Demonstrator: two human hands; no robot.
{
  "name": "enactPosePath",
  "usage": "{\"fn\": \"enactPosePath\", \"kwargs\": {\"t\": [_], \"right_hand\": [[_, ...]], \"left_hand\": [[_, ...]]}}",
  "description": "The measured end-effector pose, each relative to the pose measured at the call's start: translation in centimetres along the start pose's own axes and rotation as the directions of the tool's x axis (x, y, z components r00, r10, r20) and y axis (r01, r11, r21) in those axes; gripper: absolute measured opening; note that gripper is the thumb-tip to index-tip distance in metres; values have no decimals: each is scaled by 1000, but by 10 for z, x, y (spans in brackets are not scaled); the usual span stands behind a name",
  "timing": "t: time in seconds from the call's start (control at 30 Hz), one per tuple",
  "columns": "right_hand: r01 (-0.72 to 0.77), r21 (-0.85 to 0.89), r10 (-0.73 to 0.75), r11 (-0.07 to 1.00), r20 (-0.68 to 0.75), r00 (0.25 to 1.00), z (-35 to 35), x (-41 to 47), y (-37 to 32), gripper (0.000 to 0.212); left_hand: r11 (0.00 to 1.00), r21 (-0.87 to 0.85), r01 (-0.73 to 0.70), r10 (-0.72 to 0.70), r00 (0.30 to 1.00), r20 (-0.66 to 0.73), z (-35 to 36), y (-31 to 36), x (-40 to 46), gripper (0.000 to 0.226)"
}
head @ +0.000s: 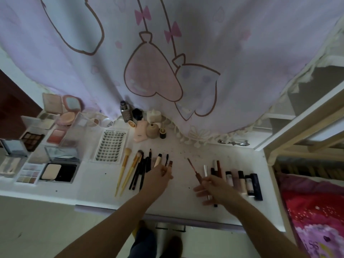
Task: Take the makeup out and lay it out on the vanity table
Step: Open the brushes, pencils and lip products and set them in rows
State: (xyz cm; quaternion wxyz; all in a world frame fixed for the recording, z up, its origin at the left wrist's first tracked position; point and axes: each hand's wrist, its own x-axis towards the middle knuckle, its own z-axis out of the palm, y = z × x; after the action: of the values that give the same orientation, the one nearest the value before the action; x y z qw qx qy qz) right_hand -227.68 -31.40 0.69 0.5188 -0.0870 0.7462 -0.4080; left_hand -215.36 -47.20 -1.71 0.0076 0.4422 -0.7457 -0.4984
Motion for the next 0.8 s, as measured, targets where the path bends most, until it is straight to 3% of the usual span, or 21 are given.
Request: {"fn": "enactPosePath", "kwargs": {"t": [0.1,0.2,0.3,0.53,0.8], "right_hand": [[32,-251,-59,968,-104,993,30,18,11,14],[77,-454,-194,887,-215,957,51,40,12,15],[61,-441,-218,896,-316,923,69,56,11,19],[-4,-462,-178,887,-349,920,92,74,1,30],[-25,-530,-166,848,-311,936,106,81,-4,33]], "left_hand": [[975,223,-18,43,993,-109,12,-2,13,30],[836,547,-51,168,972,-166,20,-6,25,33],[733,678,-57,197,972,-131,22,-13,36,37],[572,810,-128,282,958,-48,18,-26,49,37],[490,834,-255,537,841,-58,7,-47,54,21]]}}
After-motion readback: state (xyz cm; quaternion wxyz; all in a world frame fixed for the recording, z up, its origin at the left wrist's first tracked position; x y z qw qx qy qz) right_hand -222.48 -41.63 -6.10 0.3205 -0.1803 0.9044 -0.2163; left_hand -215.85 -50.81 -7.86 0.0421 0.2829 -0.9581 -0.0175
